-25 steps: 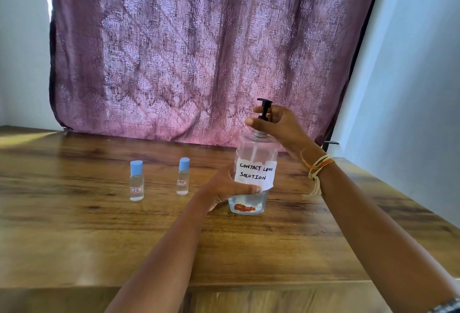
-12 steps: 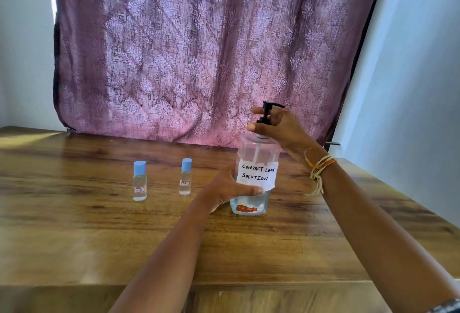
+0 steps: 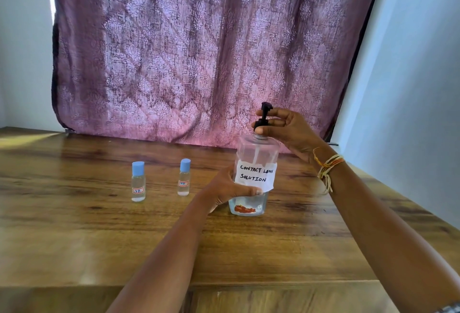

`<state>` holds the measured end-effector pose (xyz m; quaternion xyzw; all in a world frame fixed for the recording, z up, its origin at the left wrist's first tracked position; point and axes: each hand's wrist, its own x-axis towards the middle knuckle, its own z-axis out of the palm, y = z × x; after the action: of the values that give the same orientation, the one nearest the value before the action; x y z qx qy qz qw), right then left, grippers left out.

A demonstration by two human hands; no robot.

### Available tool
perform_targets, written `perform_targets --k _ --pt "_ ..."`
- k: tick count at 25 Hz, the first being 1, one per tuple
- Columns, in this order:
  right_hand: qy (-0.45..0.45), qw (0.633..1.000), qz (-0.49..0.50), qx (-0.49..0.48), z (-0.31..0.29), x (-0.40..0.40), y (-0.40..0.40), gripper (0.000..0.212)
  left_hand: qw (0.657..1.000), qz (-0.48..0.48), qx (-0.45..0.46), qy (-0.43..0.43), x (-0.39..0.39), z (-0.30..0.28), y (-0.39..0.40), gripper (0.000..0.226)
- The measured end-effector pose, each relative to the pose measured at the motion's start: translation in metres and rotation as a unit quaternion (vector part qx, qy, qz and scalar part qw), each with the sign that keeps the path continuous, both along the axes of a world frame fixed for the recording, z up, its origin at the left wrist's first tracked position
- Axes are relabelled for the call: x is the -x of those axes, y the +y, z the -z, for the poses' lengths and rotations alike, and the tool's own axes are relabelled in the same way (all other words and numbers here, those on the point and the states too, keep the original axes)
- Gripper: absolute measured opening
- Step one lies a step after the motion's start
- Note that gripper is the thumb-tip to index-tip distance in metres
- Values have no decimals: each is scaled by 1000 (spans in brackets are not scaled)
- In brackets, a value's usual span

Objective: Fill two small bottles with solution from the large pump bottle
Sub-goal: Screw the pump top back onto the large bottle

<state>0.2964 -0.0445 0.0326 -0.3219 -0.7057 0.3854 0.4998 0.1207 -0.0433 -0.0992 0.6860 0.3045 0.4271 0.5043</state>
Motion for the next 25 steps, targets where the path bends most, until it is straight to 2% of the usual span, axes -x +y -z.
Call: perform_targets --k 4,6,12,17,20,22,25 --pt "19 996 -79 48 0 -2 0 50 1000 -2 7 -2 1 0 0 52" --pt "21 995 -85 52 -1 -4 -1 53 1000 -2 8 -3 1 0 -1 49" --pt "18 999 44 -16 6 2 2 36 1000 -28 0 -14 -4 0 -4 44" --pt "28 995 90 -36 15 10 -2 35 1000 -28 -3 -7 -3 0 -3 48" --pt "-2 997 74 -16 37 10 -12 43 1000 -6 -1 6 -2 -2 -7 54" --pt "7 999 37 29 61 3 -19 59 1000 4 7 26 0 -1 -8 53" --pt "24 995 13 96 99 -3 -27 73 998 -9 -1 69 1 2 -9 72"
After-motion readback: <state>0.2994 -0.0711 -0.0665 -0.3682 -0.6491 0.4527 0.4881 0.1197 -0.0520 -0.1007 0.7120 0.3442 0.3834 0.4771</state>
